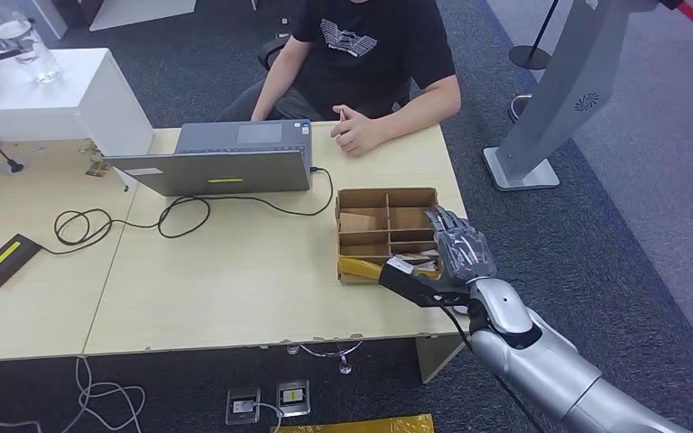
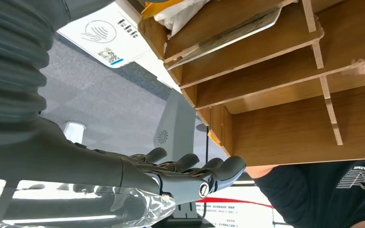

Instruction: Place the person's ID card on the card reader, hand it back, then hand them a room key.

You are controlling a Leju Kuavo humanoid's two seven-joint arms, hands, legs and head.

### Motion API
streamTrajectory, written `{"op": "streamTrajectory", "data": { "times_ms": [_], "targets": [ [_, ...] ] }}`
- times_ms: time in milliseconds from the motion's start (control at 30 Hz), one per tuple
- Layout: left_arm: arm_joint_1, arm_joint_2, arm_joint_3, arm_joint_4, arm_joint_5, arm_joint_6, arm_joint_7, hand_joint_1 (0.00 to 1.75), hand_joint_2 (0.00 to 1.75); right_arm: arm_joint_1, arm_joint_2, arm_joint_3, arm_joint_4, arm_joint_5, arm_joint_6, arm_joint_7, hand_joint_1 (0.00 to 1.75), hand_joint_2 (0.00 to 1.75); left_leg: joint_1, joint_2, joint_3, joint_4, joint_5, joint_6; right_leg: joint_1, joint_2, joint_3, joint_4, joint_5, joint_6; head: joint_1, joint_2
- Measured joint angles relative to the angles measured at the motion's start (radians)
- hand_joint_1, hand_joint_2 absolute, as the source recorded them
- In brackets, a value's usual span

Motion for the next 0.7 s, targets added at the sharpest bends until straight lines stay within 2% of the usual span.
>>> {"op": "streamTrajectory", "data": {
  "times_ms": [167,200,300,333,700],
  "targets": [
    [0.000,0.000,0.000,0.000,0.001,0.000,0.000,0.00,0.00,0.000,0.012,0.000,0.017,-0.001,-0.003,-0.020,0.04,1.75,0.000,0.000,0.000,0.000,0.000,0.000,0.000,0.000,0.000,0.000,0.000,0.000,0.000,0.000],
    [0.000,0.000,0.000,0.000,0.001,0.000,0.000,0.00,0.00,0.000,0.014,0.000,0.020,-0.001,-0.003,-0.022,0.39,1.75,0.000,0.000,0.000,0.000,0.000,0.000,0.000,0.000,0.000,0.000,0.000,0.000,0.000,0.000],
    [0.000,0.000,0.000,0.000,0.001,0.000,0.000,0.00,0.00,0.000,0.020,0.000,0.025,-0.003,-0.006,-0.029,1.62,1.75,0.000,0.000,0.000,0.000,0.000,0.000,0.000,0.000,0.000,0.000,0.000,0.000,0.000,0.000],
    [0.000,0.000,0.000,0.000,0.001,0.000,0.000,0.00,0.00,0.000,0.023,0.000,0.028,-0.003,-0.007,-0.033,1.71,1.75,0.000,0.000,0.000,0.000,0.000,0.000,0.000,0.000,0.000,0.000,0.000,0.000,0.000,0.000],
    [0.000,0.000,0.000,0.000,0.006,0.000,0.000,0.00,0.00,-0.002,0.054,0.000,0.071,-0.023,-0.026,-0.074,1.75,1.75,0.000,0.000,0.000,0.000,0.000,0.000,0.000,0.000,0.000,0.000,0.000,0.000,0.000,0.000]
  ]
}}
